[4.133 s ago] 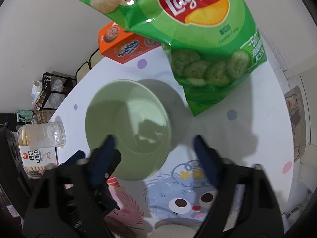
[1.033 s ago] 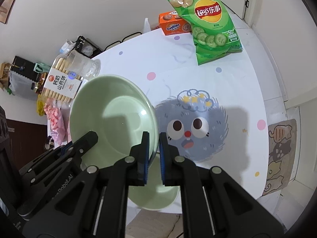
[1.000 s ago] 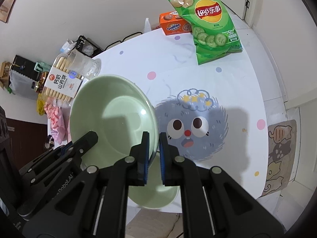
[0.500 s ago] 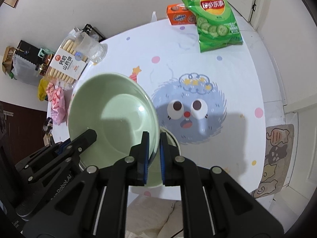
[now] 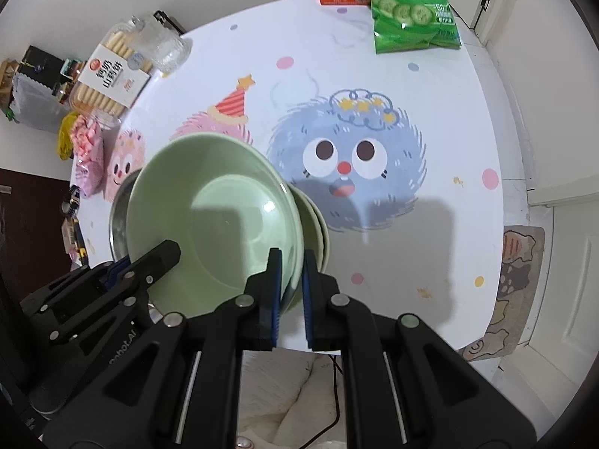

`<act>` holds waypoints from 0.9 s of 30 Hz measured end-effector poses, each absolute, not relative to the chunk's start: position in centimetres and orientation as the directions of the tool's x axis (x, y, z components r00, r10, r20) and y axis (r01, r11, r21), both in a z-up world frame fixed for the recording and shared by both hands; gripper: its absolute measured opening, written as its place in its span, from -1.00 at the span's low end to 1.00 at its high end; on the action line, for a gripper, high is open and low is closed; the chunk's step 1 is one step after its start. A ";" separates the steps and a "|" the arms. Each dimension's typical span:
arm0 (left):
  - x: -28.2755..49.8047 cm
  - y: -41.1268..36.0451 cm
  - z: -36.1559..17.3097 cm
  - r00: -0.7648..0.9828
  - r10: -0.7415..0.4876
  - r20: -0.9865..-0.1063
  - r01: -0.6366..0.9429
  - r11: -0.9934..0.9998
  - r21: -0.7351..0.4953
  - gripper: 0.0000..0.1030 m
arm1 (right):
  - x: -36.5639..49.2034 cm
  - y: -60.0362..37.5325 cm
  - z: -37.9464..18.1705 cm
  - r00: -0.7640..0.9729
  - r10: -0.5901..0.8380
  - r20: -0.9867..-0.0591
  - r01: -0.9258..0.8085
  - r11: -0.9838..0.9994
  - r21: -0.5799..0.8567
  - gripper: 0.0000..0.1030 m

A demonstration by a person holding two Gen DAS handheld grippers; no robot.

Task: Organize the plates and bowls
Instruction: 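Lower the small bowl into the stacked bowls and open both grippers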

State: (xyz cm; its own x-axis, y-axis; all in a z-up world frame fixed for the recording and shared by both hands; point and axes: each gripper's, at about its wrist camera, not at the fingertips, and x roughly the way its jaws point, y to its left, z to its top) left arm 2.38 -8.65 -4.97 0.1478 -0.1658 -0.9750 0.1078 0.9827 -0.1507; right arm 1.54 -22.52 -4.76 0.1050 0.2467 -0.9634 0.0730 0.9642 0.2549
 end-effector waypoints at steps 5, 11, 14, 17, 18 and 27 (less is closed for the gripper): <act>2.1 -8.8 -5.7 0.131 -0.164 -0.978 0.113 0.982 -0.149 -0.82 | 1.4 -22.4 -5.2 0.085 0.238 -0.967 0.073 0.967 0.245 -0.77; 1.7 -8.9 -6.6 0.110 -0.165 -0.980 0.114 0.982 -0.152 -0.82 | 1.2 -22.3 -6.0 0.058 0.221 -0.974 0.067 0.972 0.225 -0.77; 1.7 -9.0 -7.0 0.104 -0.163 -0.981 0.116 0.982 -0.151 -0.81 | 1.1 -22.3 -6.4 0.047 0.215 -0.975 0.064 0.974 0.218 -0.77; 1.8 -9.0 -7.4 0.095 -0.165 -0.982 0.112 0.982 -0.154 -0.81 | 1.1 -22.3 -6.7 0.039 0.213 -0.976 0.063 0.974 0.215 -0.77; 1.8 -9.0 -7.4 0.093 -0.165 -0.982 0.111 0.982 -0.155 -0.81 | 1.1 -22.3 -6.7 0.038 0.210 -0.977 0.061 0.975 0.212 -0.77; 1.9 -9.2 -7.7 0.103 -0.146 -0.984 0.120 0.984 -0.133 -0.78 | 1.3 -22.4 -7.0 0.029 0.213 -0.977 0.059 0.975 0.214 -0.76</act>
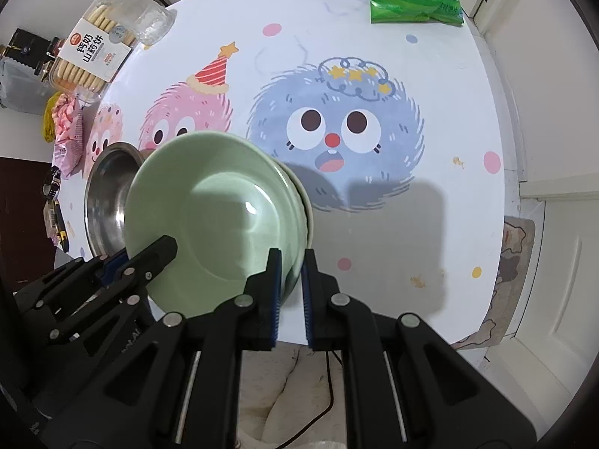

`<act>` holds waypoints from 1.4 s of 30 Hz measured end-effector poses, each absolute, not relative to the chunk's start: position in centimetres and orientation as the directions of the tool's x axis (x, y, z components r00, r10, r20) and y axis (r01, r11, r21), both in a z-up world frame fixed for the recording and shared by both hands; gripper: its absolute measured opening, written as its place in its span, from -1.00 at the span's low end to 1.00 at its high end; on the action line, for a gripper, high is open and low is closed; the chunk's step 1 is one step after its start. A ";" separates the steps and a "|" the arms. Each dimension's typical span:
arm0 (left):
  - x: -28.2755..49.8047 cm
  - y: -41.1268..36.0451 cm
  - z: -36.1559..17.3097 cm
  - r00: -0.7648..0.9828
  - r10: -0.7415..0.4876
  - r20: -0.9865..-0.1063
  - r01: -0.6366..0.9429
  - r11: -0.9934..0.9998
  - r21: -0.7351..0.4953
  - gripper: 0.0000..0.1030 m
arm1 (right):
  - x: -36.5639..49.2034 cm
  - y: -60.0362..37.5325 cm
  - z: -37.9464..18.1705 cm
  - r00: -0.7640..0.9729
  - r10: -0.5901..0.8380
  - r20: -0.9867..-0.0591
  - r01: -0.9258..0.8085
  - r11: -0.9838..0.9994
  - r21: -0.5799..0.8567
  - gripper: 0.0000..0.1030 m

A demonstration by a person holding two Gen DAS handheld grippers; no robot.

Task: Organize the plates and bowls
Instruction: 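Lower the small bowl into the stacked bowls and open both grippers, then close both grippers on the rim of the three-bowl stack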

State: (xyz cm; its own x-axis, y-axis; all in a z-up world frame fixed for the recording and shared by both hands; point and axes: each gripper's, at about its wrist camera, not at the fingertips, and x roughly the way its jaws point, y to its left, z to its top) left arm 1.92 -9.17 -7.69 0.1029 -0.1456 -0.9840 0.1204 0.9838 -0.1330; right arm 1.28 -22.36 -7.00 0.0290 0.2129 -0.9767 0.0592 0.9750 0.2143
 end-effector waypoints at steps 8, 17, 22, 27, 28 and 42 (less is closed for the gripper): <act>1.7 -8.7 -8.1 0.085 -0.157 -0.984 0.107 0.983 -0.147 -0.73 | 1.4 -22.7 -6.3 0.058 0.234 -0.970 0.063 0.969 0.238 -0.73; 1.2 -7.5 -6.5 0.108 -0.249 -0.962 0.090 0.967 -0.240 0.31 | 1.4 -24.5 -4.5 0.124 0.277 -0.953 0.080 0.954 0.288 0.20; 0.7 -6.7 -6.6 0.089 -0.326 -0.941 0.045 0.945 -0.323 0.78 | 1.3 -26.4 -4.5 0.128 0.360 -0.924 0.122 0.919 0.375 0.69; 0.4 -6.9 -8.0 0.041 -0.431 -0.901 -0.006 0.902 -0.432 1.00 | 1.2 -27.5 -6.2 0.091 0.497 -0.863 0.187 0.843 0.505 0.96; 0.4 -7.0 -8.2 0.038 -0.432 -0.901 -0.008 0.901 -0.433 1.00 | 1.1 -27.5 -6.4 0.093 0.487 -0.868 0.184 0.849 0.496 0.96; 1.6 -7.2 -11.1 0.045 -0.339 -0.940 -0.050 0.939 -0.341 0.92 | 2.1 -25.7 -9.9 0.040 0.414 -0.910 0.135 0.900 0.415 0.62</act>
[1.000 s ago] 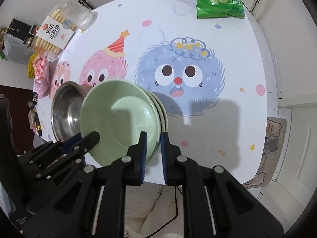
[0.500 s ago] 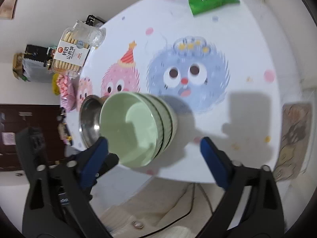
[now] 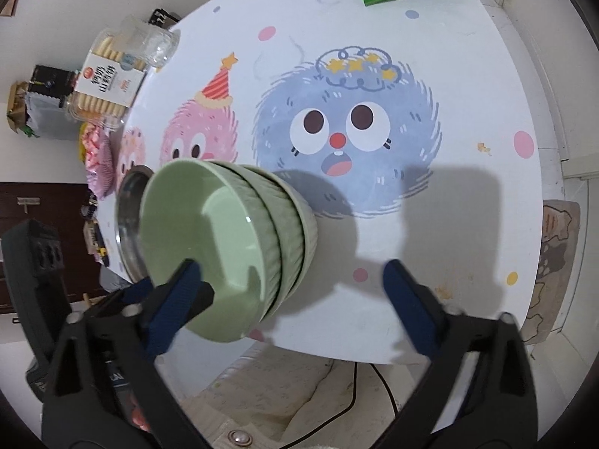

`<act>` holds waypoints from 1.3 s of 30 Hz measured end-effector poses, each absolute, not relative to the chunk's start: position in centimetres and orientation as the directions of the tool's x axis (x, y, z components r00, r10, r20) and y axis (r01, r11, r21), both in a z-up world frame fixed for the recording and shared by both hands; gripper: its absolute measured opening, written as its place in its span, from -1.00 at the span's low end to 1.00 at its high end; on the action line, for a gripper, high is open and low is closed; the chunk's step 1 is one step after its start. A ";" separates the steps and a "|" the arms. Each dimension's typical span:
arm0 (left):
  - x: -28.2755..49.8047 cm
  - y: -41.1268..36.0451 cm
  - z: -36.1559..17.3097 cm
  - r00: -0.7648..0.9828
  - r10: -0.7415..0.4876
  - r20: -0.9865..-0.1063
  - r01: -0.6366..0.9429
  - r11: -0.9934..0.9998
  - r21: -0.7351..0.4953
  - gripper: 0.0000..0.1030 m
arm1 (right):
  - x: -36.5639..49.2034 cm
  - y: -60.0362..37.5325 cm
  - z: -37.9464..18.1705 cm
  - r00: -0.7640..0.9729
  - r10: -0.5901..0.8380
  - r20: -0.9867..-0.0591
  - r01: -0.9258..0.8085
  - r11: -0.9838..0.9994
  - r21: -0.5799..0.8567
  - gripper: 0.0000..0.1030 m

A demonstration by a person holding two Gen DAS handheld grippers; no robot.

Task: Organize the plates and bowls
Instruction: 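Close both grippers on the rim of the three-bowl stack, then lift the bowl stack with both grippers and carry it over the steel bowls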

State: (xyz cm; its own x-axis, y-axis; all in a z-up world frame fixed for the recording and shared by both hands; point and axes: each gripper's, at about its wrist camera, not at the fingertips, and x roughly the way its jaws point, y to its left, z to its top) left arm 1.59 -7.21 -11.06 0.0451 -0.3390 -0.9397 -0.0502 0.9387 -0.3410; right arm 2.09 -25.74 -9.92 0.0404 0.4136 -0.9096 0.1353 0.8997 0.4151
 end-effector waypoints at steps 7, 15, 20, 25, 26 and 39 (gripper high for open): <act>2.1 -6.9 -11.8 0.028 -0.349 -0.937 -0.084 0.933 -0.350 0.36 | 2.5 -26.1 -11.2 0.017 0.421 -0.907 0.166 0.894 0.417 0.20; 2.8 -6.8 -12.3 0.025 -0.352 -0.936 -0.115 0.929 -0.353 -0.09 | 2.6 -26.2 -12.2 0.003 0.441 -0.897 0.186 0.882 0.434 -0.10; 3.2 -7.1 -12.1 0.034 -0.370 -0.928 -0.109 0.922 -0.371 -0.25 | 2.8 -25.9 -12.9 -0.029 0.436 -0.899 0.201 0.884 0.422 -0.12; 3.3 -6.6 -12.3 0.038 -0.397 -0.917 -0.130 0.908 -0.398 -0.28 | 2.8 -25.7 -12.9 -0.017 0.439 -0.899 0.208 0.880 0.426 -0.23; 3.3 -6.5 -12.4 0.038 -0.402 -0.915 -0.135 0.905 -0.403 -0.29 | 2.9 -25.6 -12.9 -0.018 0.446 -0.895 0.206 0.877 0.433 -0.26; 3.2 -5.8 -12.4 0.035 -0.420 -0.907 -0.152 0.895 -0.420 -0.53 | 2.7 -25.4 -13.2 -0.023 0.481 -0.876 0.221 0.857 0.465 -0.39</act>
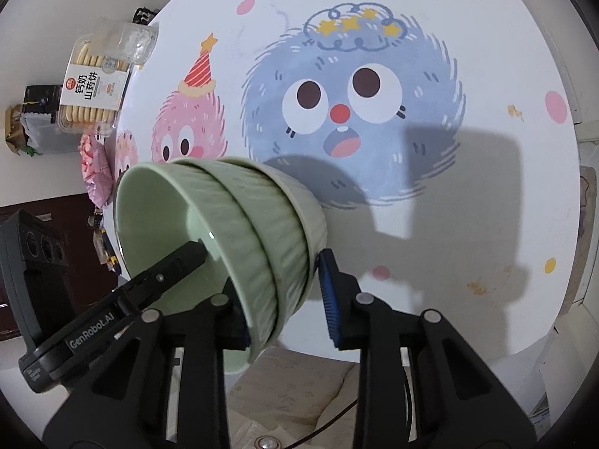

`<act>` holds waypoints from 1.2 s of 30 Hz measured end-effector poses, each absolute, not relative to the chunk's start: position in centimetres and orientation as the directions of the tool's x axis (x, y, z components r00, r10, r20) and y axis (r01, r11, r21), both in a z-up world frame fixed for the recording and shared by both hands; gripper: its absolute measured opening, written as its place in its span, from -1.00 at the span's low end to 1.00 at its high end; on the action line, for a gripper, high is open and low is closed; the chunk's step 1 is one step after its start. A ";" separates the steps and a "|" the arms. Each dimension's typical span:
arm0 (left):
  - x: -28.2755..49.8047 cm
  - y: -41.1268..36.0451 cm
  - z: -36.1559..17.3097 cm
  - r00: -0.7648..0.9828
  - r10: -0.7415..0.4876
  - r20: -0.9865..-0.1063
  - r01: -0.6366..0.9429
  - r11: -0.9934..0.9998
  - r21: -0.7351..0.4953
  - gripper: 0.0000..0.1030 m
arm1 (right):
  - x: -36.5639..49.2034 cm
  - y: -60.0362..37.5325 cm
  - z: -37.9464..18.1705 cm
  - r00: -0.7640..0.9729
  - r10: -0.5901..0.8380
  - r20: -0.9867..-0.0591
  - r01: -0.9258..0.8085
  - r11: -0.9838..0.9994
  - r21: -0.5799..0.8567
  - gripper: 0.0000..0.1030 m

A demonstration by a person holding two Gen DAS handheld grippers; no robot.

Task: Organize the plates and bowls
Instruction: 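Lift the bowl stack with both grippers and carry it over the steel bowls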

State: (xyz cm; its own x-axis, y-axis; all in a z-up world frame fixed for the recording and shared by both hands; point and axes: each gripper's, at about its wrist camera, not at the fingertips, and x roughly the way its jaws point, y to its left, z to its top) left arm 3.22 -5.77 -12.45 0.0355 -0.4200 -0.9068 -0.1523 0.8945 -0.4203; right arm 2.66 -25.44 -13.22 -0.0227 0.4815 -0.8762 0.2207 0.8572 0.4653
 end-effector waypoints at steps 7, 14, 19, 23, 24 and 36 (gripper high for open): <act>3.2 -5.5 -12.3 0.033 -0.418 -0.908 -0.138 0.898 -0.419 -0.65 | 2.7 -25.4 -13.0 -0.026 0.469 -0.883 0.220 0.864 0.452 -0.42; 3.2 -5.5 -12.3 0.033 -0.420 -0.907 -0.132 0.898 -0.420 -0.65 | 2.7 -25.1 -12.8 -0.023 0.454 -0.891 0.207 0.874 0.440 -0.43; 3.2 -5.6 -12.1 0.033 -0.416 -0.909 -0.125 0.900 -0.417 -0.65 | 2.8 -25.2 -12.7 -0.022 0.451 -0.892 0.208 0.875 0.437 -0.43; 3.3 -5.7 -12.1 0.031 -0.414 -0.910 -0.118 0.902 -0.415 -0.65 | 2.8 -25.2 -12.5 -0.016 0.447 -0.894 0.204 0.877 0.435 -0.43; 3.3 -5.7 -12.0 0.032 -0.414 -0.910 -0.117 0.903 -0.414 -0.65 | 2.8 -25.2 -12.5 -0.014 0.446 -0.895 0.202 0.878 0.434 -0.43; 4.2 -6.3 -9.4 0.059 -0.380 -0.923 -0.076 0.920 -0.384 -0.65 | 3.5 -25.3 -10.5 0.014 0.437 -0.899 0.185 0.883 0.432 -0.43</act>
State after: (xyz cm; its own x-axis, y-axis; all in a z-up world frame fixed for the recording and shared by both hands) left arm 4.22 -6.28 -9.43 0.0588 -0.3803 -0.9230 -0.0755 0.9203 -0.3840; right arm 3.55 -25.32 -10.50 0.0143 0.4370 -0.8993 0.1852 0.8827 0.4319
